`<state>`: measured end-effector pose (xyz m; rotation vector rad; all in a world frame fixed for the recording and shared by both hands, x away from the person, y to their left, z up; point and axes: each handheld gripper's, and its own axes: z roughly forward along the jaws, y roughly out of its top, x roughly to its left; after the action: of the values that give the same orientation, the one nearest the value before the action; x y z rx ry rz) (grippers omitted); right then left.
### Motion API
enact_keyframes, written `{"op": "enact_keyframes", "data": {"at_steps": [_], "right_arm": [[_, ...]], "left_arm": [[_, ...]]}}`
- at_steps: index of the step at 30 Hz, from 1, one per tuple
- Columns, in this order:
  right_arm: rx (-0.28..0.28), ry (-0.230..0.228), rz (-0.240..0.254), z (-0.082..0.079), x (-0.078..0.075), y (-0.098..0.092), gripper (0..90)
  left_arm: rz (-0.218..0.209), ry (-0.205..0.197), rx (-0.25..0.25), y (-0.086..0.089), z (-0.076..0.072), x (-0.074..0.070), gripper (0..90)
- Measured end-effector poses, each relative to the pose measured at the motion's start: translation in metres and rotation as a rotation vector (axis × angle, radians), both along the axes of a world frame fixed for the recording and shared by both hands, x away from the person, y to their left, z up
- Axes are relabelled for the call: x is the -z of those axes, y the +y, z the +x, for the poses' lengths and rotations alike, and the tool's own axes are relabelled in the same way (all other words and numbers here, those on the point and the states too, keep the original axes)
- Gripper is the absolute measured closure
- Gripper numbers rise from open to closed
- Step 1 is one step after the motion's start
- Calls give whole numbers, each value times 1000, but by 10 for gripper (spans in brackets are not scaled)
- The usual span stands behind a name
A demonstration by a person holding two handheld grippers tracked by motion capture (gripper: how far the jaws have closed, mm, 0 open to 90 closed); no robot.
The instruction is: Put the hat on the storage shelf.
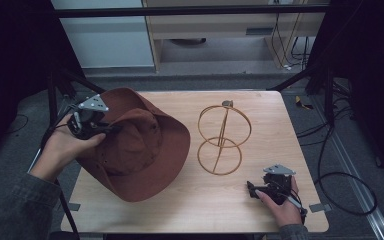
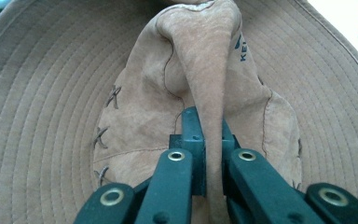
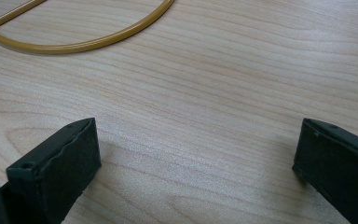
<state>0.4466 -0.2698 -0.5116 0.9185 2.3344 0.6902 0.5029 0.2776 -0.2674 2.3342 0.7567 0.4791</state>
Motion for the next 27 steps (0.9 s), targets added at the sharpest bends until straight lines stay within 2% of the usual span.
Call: {"op": "enact_keyframes", "data": {"at_steps": [7, 15, 23, 27], "right_arm": [[1, -1, -1, 0, 0, 0, 5], [1, -1, -1, 0, 0, 0, 5], [0, 0, 0, 0, 0, 0, 5], [0, 0, 0, 0, 0, 0, 5]], "left_arm": [[-11, -32, 6, 7, -9, -17, 887], [-54, -73, 8, 16, -19, -37, 887], [-58, -85, 29, 8, -23, -49, 887], [-41, -98, 45, 1, -26, -58, 887]]}}
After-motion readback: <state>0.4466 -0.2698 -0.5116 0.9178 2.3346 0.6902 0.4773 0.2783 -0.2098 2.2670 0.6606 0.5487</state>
